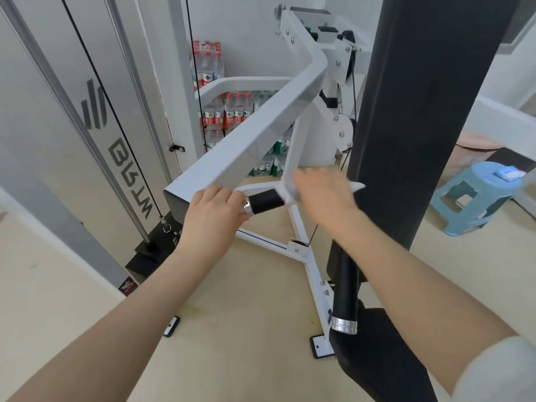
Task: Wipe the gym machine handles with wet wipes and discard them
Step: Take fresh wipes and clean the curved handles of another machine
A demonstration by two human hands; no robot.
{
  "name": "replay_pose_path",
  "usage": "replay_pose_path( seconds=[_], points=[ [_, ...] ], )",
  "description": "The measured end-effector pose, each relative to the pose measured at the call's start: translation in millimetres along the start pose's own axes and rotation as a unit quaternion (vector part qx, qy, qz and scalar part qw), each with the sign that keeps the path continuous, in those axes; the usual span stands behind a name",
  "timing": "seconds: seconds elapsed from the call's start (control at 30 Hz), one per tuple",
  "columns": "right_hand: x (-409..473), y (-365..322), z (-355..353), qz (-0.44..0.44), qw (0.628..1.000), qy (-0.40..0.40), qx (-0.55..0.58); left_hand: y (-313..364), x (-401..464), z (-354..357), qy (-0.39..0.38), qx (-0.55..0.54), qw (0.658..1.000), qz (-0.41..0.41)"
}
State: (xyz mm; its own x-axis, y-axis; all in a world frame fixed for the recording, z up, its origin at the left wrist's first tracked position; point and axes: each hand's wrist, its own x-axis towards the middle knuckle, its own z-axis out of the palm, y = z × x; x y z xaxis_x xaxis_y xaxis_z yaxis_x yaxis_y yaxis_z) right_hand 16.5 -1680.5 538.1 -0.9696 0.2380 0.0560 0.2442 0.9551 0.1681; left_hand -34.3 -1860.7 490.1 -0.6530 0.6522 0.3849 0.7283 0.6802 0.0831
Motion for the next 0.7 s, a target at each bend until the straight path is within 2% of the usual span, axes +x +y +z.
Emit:
replay_pose_path(
  seconds=[0.07,0.17,0.23,0.27,0.3,0.4,0.43,0.47,0.6,0.63,0.7],
  points=[
    [-7.8,24.5,3.5,0.091,0.995,-0.005,0.037,4.1,-2.3,-0.5,0.002,-0.01,1.0,-0.015],
    [-18.4,39.1,12.3,0.167,0.974,-0.034,0.149,15.7,-6.0,0.1,0.035,-0.037,0.998,-0.02],
    [-26.3,45.7,14.1,0.203,0.931,-0.076,0.293,30.3,-9.0,1.5,0.049,-0.063,0.997,-0.007],
    [-33.1,47.6,14.2,0.223,0.89,-0.093,0.386,38.8,-10.2,1.9,0.06,-0.085,0.995,0.008],
    [-42.3,47.8,13.9,0.248,0.833,-0.103,0.484,47.4,-10.9,2.3,0.065,-0.112,0.991,0.022],
    [-76.7,40.4,20.5,0.31,0.617,-0.139,0.71,70.3,-14.2,5.4,0.049,-0.181,0.981,0.054],
    [-88.9,36.4,25.7,0.312,0.57,-0.156,0.744,76.7,-16.4,6.9,0.041,-0.197,0.978,0.055],
    [-101.3,32.6,31.7,0.309,0.55,-0.179,0.755,83.1,-19.3,7.5,0.028,-0.22,0.974,0.044],
    [-146.9,26.5,46.7,0.259,0.553,-0.276,0.742,103.3,-30.8,6.6,-0.042,-0.341,0.938,-0.047],
    [-149.9,29.6,46.7,0.23,0.565,-0.283,0.74,107.7,-33.4,6.1,-0.059,-0.364,0.927,-0.069],
    [-144.5,37.0,40.6,0.171,0.614,-0.239,0.733,116.8,-38.1,4.0,-0.086,-0.42,0.896,-0.117]
  ],
)
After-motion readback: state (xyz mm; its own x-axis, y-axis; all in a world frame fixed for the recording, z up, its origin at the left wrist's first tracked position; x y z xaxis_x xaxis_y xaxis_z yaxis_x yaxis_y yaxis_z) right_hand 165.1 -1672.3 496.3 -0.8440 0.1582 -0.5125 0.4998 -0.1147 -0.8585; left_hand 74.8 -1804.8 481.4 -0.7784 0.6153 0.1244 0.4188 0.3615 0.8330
